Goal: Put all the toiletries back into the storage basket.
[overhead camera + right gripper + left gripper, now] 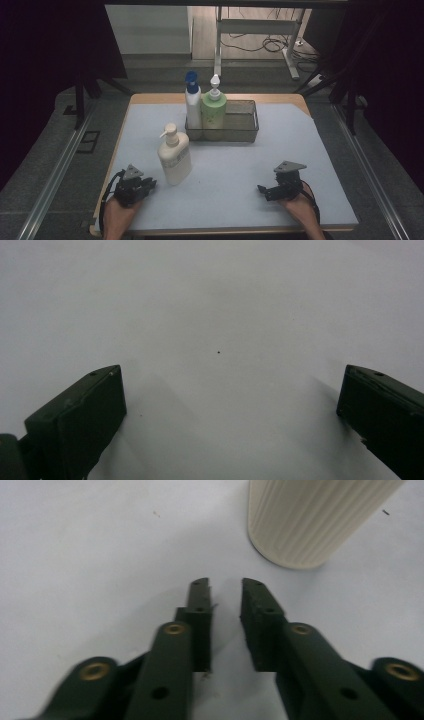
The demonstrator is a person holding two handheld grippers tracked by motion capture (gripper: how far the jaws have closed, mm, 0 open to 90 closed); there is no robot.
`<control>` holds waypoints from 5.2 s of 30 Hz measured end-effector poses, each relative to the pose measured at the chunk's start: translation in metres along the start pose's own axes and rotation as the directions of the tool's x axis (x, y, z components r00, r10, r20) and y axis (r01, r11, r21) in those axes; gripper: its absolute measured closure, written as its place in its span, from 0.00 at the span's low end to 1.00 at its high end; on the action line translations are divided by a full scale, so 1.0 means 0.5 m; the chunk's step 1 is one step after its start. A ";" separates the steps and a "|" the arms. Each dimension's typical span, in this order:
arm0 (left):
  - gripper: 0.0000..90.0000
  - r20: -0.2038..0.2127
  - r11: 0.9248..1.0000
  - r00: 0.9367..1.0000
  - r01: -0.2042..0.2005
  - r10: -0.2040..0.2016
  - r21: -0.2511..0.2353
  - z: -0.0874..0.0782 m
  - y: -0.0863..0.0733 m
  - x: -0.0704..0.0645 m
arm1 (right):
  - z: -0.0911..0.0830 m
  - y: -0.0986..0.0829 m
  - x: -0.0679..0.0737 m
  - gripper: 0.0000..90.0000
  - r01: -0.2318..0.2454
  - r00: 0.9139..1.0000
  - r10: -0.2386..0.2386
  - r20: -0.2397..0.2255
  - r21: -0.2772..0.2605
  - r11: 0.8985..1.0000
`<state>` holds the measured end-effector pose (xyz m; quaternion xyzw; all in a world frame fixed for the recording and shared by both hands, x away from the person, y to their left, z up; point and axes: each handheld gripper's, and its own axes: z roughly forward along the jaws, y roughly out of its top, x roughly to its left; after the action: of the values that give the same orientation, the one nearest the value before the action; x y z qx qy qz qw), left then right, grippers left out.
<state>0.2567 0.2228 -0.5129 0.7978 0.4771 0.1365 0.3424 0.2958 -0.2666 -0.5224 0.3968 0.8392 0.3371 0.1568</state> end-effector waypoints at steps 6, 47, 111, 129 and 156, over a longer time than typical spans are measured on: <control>0.99 -0.015 0.999 0.999 -0.034 0.034 0.011 0.004 0.022 0.005 | 0.000 0.000 0.000 0.00 0.001 1.000 -0.001 0.001 0.001 1.000; 0.99 0.150 0.990 0.979 -0.142 0.142 -0.008 0.096 0.077 -0.075 | 0.000 0.001 -0.001 0.00 0.003 1.000 -0.003 0.000 0.005 1.000; 0.26 0.093 0.975 0.971 -0.220 0.221 -0.021 0.084 0.079 -0.141 | -0.001 0.002 -0.001 0.00 0.001 1.000 -0.001 -0.006 0.003 1.000; 0.14 0.053 0.985 0.984 -0.170 0.170 0.004 0.075 0.035 -0.103 | -0.030 0.023 0.012 0.00 0.027 0.999 -0.028 -0.044 -0.042 0.999; 0.13 0.047 0.986 0.985 -0.169 0.168 -0.001 0.076 0.033 -0.104 | -0.050 0.140 0.082 0.00 0.029 0.980 -0.055 -0.191 -0.135 0.990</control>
<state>0.2620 0.1573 -0.5236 0.8387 0.4000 0.1456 0.3396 0.2956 -0.2137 -0.4556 0.3330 0.8347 0.4253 0.1069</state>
